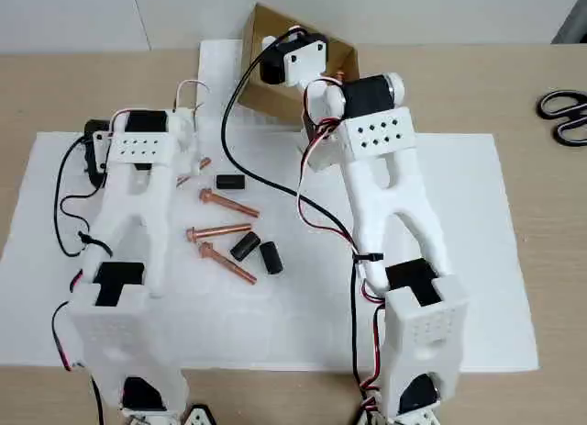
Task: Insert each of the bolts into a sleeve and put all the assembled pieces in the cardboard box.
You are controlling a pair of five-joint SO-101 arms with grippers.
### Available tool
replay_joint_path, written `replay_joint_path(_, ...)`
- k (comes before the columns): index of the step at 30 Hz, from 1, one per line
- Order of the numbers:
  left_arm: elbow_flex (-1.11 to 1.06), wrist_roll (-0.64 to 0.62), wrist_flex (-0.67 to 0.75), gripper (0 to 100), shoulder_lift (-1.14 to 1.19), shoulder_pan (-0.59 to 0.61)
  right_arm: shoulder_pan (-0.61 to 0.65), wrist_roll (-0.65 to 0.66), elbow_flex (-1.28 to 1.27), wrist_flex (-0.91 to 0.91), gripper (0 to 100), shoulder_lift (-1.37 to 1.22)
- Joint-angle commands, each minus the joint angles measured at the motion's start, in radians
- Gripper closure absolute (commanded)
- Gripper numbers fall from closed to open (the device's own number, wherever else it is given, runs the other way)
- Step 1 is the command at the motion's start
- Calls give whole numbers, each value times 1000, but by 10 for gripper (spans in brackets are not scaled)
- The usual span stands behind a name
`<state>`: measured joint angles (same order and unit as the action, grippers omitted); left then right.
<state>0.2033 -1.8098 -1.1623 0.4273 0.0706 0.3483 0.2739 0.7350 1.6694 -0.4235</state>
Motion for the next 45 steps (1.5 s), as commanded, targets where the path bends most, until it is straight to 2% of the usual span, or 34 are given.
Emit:
replay_joint_path(1, 39, 8, -32, 863, -23, 23, 10, -5, 6, -2, 994, 73)
replay_joint_path(7, 48, 9, -81, 866, -26, 66, 24, -5, 8, -4, 994, 76)
replay_joint_path(8, 47, -52, -87, 867, -28, 61, 24, -5, 8, -4, 994, 79)
replay_joint_path(10, 50, -258, -86, 867, -34, 68, 24, -5, 8, -4, 994, 81)
replay_joint_path(12, 51, -404, -38, 865, -35, 80, 24, -5, 8, -1, 994, 81)
replay_joint_path(15, 47, -385, 34, 863, -25, 63, 24, -5, 8, -2, 993, 81)
replay_joint_path(19, 48, -371, 2, 864, -31, 34, 25, -5, 8, 2, 993, 81)
replay_joint_path(28, 44, -371, 32, 865, -23, 43, 25, -8, 6, 5, 993, 81)
replay_joint_path(31, 39, -411, 2, 861, -23, 41, 25, -6, 6, 5, 994, 81)
replay_joint_path(33, 35, -459, -17, 825, -23, 44, 35, -6, 6, 7, 994, 81)
replay_joint_path(37, 35, -477, -31, 682, -23, 41, 71, -6, 6, 7, 994, 81)
replay_joint_path(45, -56, -474, -3, 669, 9, 57, 102, -6, 5, 13, 994, 79)
